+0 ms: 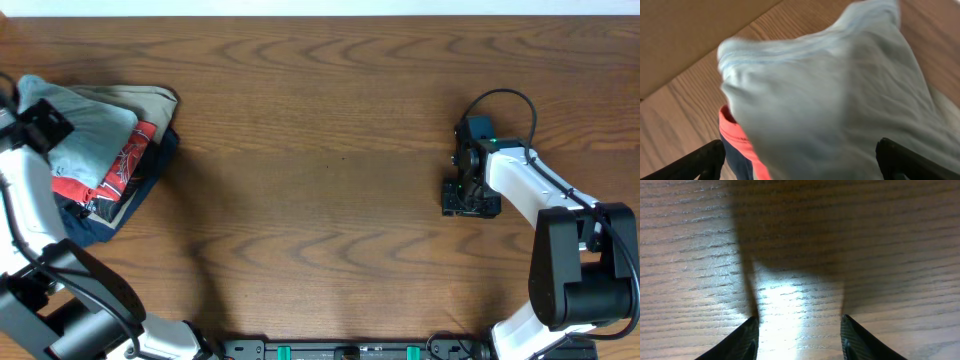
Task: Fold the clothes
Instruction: 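Carry the T-shirt left and lower it onto the clothes stack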
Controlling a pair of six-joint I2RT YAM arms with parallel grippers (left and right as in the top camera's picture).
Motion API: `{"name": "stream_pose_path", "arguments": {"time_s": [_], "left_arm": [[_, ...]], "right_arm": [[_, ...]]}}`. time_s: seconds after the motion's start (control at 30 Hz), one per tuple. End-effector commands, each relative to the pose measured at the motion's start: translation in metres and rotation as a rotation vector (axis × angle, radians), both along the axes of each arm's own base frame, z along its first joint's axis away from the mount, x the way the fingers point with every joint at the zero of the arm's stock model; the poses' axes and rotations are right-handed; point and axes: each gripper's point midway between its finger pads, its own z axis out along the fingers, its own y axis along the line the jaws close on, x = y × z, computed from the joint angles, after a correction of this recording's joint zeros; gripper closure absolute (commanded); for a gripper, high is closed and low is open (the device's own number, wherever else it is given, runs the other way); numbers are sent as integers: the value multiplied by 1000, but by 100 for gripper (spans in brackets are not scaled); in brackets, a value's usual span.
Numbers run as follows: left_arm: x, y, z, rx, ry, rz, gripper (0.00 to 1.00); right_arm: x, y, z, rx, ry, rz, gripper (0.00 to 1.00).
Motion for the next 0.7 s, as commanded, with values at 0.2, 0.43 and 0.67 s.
{"name": "stream_pose_path", "arguments": {"time_s": [0.2, 0.43, 0.67], "left_arm": [[29, -34, 62, -103, -300, -168, 2], [26, -52, 134, 18, -445, -220, 3], [33, -49, 88, -112, -393, -168, 2]], "right_arm": [[5, -2, 6, -4, -23, 6, 47], [5, -2, 6, -4, -25, 6, 47], [6, -1, 6, 1, -29, 5, 47]]}}
